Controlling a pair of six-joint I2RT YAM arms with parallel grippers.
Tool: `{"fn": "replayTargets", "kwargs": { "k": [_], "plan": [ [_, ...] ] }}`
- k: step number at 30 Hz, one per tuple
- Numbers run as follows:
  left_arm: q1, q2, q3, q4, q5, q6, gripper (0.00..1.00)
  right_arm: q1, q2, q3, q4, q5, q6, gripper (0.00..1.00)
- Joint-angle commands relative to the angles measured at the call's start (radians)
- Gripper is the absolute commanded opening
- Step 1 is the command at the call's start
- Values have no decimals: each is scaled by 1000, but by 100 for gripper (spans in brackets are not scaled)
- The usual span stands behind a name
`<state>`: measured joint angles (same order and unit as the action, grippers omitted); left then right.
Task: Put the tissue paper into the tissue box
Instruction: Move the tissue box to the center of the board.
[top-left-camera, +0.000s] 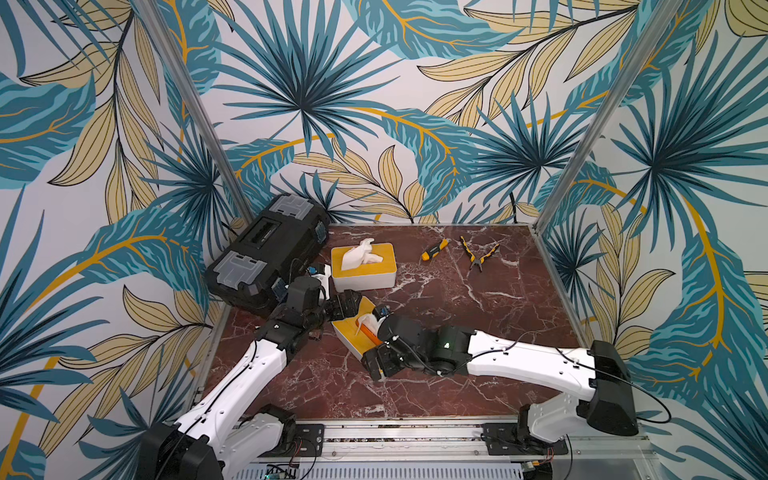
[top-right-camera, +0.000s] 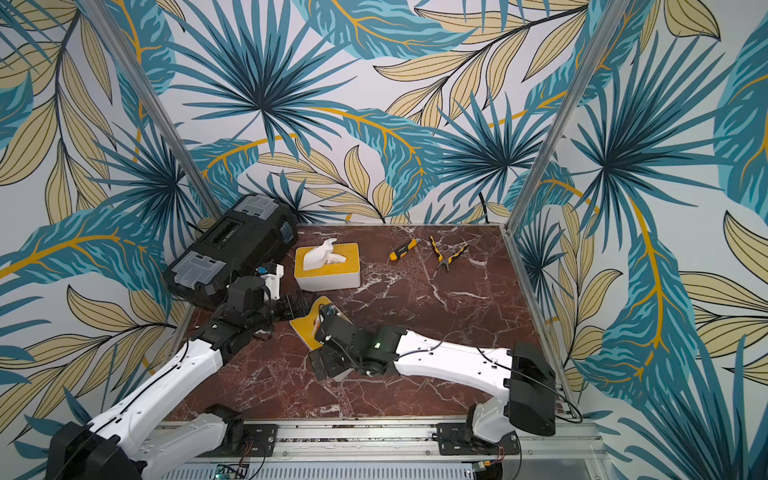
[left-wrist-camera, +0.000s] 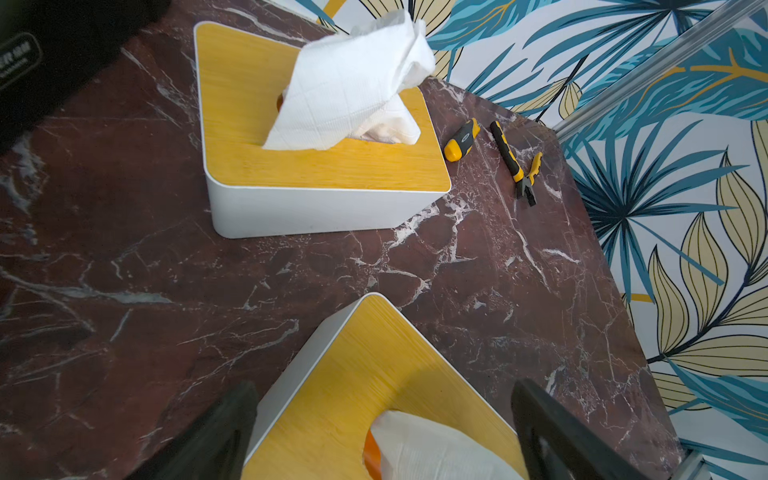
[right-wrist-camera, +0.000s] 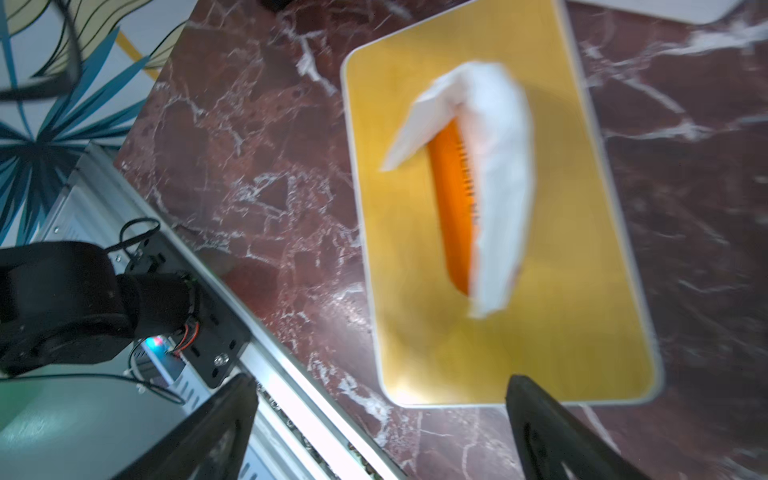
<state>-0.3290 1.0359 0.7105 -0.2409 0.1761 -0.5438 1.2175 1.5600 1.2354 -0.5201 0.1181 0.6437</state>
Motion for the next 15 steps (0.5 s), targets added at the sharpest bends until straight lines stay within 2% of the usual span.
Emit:
{"fn": "replayTargets", "kwargs": {
  "k": [1, 5, 9, 15],
  "plan": [
    [9, -35, -14, 31, -63, -4, 100, 59, 112, 78, 54, -12, 17, 100],
    [11, -83, -48, 67, -156, -10, 100, 99, 256, 180, 84, -27, 20, 100],
    [13, -129, -33, 26, -212, 15, 100, 118, 365, 253, 141, -51, 46, 100],
    [16, -211, -39, -16, -243, 30, 100, 122, 473, 344, 129, -10, 46, 100]
  ]
}}
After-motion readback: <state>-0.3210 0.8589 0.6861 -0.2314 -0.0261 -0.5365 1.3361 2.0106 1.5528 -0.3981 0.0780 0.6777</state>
